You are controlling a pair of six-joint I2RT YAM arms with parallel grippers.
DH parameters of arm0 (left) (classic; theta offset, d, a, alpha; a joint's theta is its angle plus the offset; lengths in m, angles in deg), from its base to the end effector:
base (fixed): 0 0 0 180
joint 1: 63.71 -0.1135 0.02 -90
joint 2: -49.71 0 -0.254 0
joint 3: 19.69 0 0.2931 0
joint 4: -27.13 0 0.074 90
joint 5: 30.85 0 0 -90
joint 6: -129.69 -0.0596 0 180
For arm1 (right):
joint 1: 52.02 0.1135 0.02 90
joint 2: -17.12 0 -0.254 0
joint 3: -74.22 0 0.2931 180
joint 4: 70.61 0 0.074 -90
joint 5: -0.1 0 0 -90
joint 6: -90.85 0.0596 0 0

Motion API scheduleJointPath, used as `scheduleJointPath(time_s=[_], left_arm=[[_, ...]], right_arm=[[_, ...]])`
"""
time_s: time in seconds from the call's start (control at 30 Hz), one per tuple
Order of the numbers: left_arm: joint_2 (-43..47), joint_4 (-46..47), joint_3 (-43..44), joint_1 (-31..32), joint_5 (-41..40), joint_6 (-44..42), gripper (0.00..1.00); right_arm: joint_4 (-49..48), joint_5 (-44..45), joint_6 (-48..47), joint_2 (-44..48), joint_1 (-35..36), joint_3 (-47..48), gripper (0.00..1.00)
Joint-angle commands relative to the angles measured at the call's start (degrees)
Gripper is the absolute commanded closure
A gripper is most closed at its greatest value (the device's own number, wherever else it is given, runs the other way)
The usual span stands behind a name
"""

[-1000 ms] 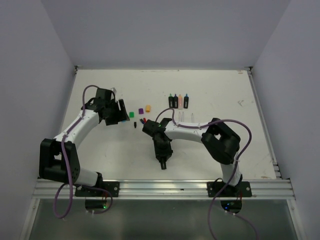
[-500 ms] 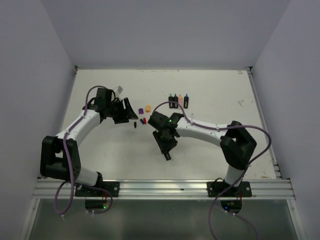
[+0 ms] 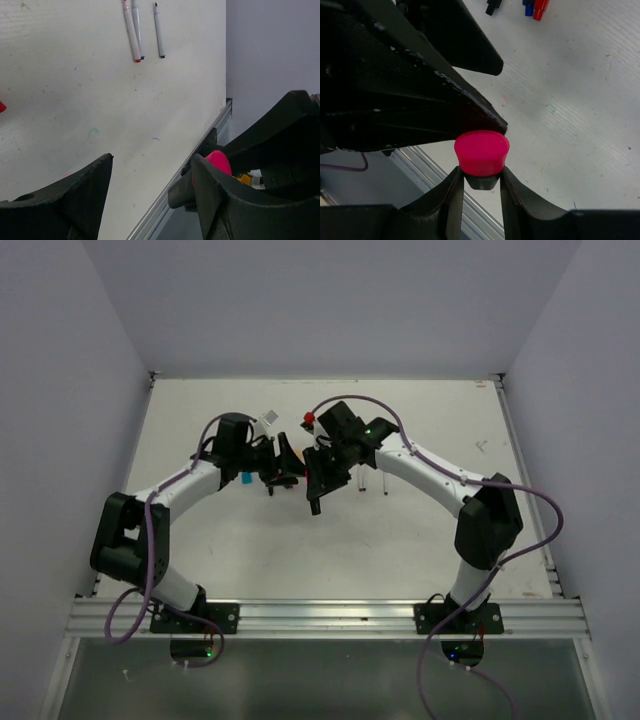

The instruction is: Open the pen caps

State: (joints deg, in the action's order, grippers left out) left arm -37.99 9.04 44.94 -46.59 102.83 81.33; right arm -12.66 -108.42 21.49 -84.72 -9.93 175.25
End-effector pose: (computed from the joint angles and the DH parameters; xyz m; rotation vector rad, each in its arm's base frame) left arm 0.3392 -0.1476 0.1754 -0.0830 2.4419 -1.3749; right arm 0.3085 0.3042 0.2464 -0.6318 2.6655 0.7792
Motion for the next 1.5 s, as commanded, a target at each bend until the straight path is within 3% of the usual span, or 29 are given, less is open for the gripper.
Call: scheduleJointPath(time_s=[0.0,0.27,0.43,0.53,1.07,1.47], left_arm=[[-2.0,3.3,5.4,1.7,2.4,2.9,0.32],[-4.1,0.1,6.6,3.0,1.0,2.4,0.33],[-3.0,-7.7,9.9,2.7,-5.9,-1.1,0.34],[-1.9,-7.8,10.4,2.4,-7.6,-1.3,0.34],[-2.9,5.1,5.3,3.9,3.6,4.8,0.35],[-5.7,1.5,6.4,6.0,4.8,1.8,0.36]], right_arm=[[0.7,-5.0,-2.2,-1.6,0.1,3.1,1.0],[-0.4,-4.5,-1.2,-2.3,-1.0,3.5,1.0],[0.5,-2.7,-0.1,-1.0,-2.8,0.3,1.0],[0.2,-2.6,-0.3,0.8,-3.1,-1.9,1.0],[-1.2,-5.7,0.4,0.3,-4.0,-1.7,1.0],[-1.7,-6.0,0.9,1.0,-4.5,-2.2,1.0]])
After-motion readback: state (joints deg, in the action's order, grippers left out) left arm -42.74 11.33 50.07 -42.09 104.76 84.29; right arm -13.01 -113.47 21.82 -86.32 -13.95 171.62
